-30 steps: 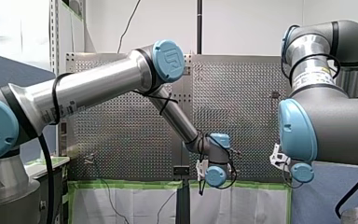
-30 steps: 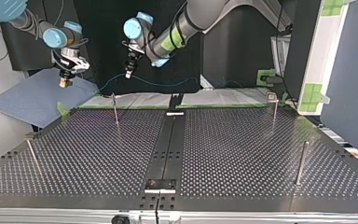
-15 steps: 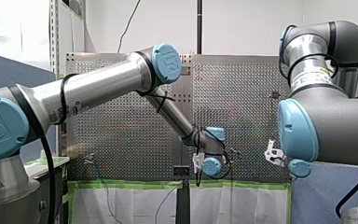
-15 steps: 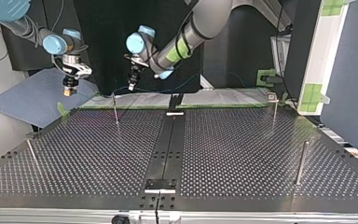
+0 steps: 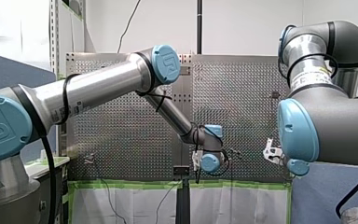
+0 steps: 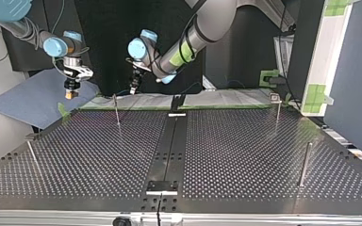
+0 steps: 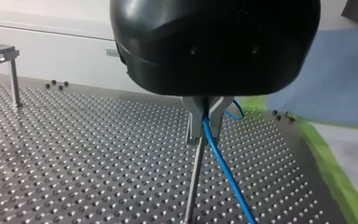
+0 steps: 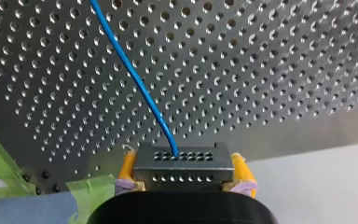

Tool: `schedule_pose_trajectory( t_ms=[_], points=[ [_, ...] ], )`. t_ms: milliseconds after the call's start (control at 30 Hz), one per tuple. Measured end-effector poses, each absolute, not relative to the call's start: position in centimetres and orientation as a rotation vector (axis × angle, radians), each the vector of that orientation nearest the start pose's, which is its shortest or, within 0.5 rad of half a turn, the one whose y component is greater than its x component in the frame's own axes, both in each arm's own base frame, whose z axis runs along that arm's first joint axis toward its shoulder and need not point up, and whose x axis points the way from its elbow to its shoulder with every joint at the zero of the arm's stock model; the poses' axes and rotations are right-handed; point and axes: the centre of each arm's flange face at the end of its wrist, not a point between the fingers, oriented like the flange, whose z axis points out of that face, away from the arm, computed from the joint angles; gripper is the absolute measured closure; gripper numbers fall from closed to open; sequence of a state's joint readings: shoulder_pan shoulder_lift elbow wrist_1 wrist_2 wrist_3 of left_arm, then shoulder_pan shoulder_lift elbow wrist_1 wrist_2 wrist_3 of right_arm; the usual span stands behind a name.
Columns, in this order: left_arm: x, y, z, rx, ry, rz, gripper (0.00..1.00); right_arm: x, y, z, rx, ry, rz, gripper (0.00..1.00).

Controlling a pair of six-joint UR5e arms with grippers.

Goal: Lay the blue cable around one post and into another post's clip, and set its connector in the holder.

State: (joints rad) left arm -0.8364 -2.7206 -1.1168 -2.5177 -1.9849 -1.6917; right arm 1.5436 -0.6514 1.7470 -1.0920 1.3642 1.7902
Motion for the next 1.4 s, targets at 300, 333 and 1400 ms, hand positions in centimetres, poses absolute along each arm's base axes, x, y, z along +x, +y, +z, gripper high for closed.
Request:
schedule_pose_trajectory(
  t_ms=[300, 333, 1400],
  points=[
    [44.0, -63.0, -3.1, 0.287, 1.651, -0.371, 1.00, 13.8, -61.6, -3.1, 1.236, -1.321, 1.477, 1.00],
    [44.0, -62.8, -3.3, 0.286, 1.653, -0.368, 1.00, 13.8, -61.5, -3.1, 1.239, -1.320, 1.475, 1.00],
    [40.5, -65.8, -2.3, 0.348, 1.649, -0.365, 1.00, 13.5, -60.8, 0.2, 1.226, -1.245, 1.584, 1.00]
  ],
)
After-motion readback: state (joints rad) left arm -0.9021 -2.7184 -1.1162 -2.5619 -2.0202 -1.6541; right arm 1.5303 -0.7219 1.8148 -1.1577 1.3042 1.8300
